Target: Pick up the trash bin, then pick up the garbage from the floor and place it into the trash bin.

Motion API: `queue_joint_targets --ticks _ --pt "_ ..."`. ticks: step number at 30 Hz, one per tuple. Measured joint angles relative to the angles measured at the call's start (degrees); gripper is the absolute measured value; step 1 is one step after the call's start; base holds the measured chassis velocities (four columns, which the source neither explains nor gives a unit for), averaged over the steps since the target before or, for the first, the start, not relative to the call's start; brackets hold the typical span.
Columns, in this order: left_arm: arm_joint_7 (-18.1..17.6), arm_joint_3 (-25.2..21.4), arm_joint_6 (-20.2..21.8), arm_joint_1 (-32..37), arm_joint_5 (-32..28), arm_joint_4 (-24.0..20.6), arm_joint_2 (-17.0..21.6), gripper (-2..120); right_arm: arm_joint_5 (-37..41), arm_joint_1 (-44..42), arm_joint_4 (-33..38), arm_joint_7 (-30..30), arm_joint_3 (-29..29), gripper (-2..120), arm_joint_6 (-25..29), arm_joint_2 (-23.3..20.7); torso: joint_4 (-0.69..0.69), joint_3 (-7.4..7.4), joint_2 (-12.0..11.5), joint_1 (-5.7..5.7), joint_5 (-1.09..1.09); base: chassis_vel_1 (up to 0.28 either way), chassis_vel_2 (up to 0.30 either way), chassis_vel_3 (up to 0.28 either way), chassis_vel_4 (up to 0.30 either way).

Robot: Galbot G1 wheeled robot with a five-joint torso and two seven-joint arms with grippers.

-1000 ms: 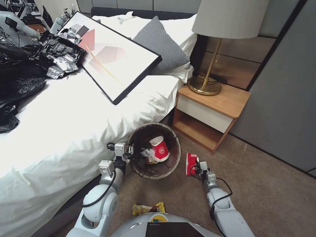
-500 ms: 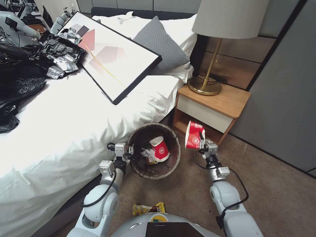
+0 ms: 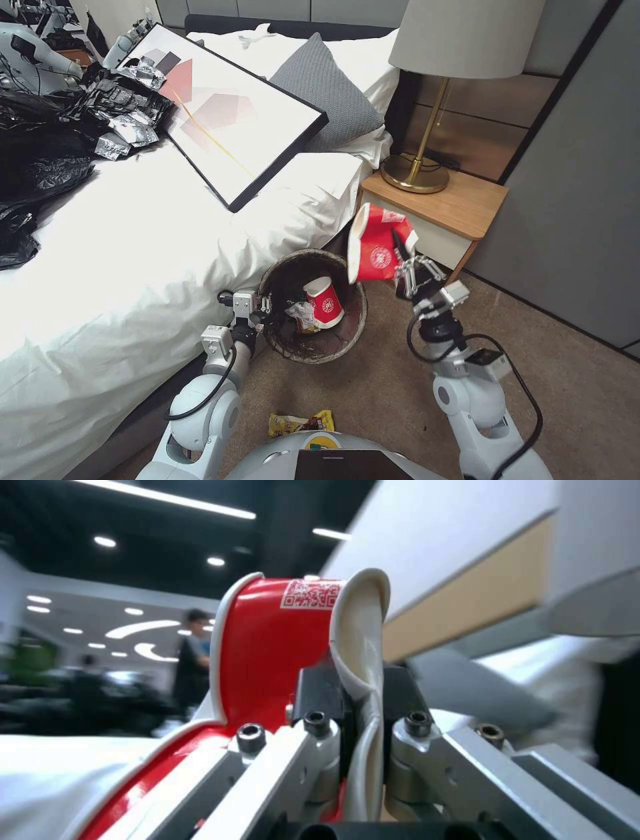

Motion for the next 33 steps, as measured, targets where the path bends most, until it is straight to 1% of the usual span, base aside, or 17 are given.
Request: queue_joint_targets --ticks 6,14,19,21,22,24,28,33 --pt "0.0 0.1 0.1 0.0 0.0 0.0 0.1 0 -0.5 -1.7 -0.3 -2.4 -2.3 3 -0.6 -0.5 0.0 0.0 0.0 0.0 0.01 0.0 0.0 0.0 0.0" --pt "0.0 0.3 0.2 0.1 0.2 0.1 0.1 0 -4.0 -2.7 -3.2 -2.6 -5.2 3 -1.1 -1.1 0.0 0.0 0.0 0.0 0.02 0.0 0.0 0.0 0.0" --pt "0.0 0.5 0.2 0.1 0.3 0.2 0.0 0 -5.5 -2.3 -4.8 -2.2 -6.4 3 -1.3 -1.2 0.01 0.0 0.0 0.0 0.01 0.0 0.0 0.0 0.0" --pt "0.0 0.8 0.2 0.2 0.5 0.2 -0.1 0 -7.2 -1.2 -7.2 -1.3 -7.7 3 -1.4 -1.2 0.0 0.0 0.0 0.0 0.01 0.0 0.0 0.0 0.0" --pt "0.0 0.8 0.2 0.2 0.5 0.2 -0.1 0 -7.2 -1.2 -7.2 -1.3 -7.7 3 -1.4 -1.2 0.0 0.0 0.0 0.0 0.01 0.0 0.0 0.0 0.0" --pt "0.0 0.9 0.3 0.4 0.7 0.1 -0.1 0 -8.4 0.6 -9.7 -0.1 -9.0 3 -1.6 -0.9 0.0 0.0 0.0 0.0 0.01 0.0 0.0 0.0 0.0" --pt "0.0 1.0 0.3 0.6 0.8 -0.1 -0.2 0 -9.4 2.3 -12.7 1.3 -10.3 3 -1.9 -0.7 0.01 0.01 0.0 0.0 0.01 0.0 0.0 0.0 0.0" --pt "0.0 1.1 0.3 0.7 0.8 -0.2 -0.3 0 -10.5 3.0 -14.2 2.2 -10.9 3 -2.2 -0.6 0.0 0.01 0.0 0.0 0.01 0.0 0.0 0.0 0.0"
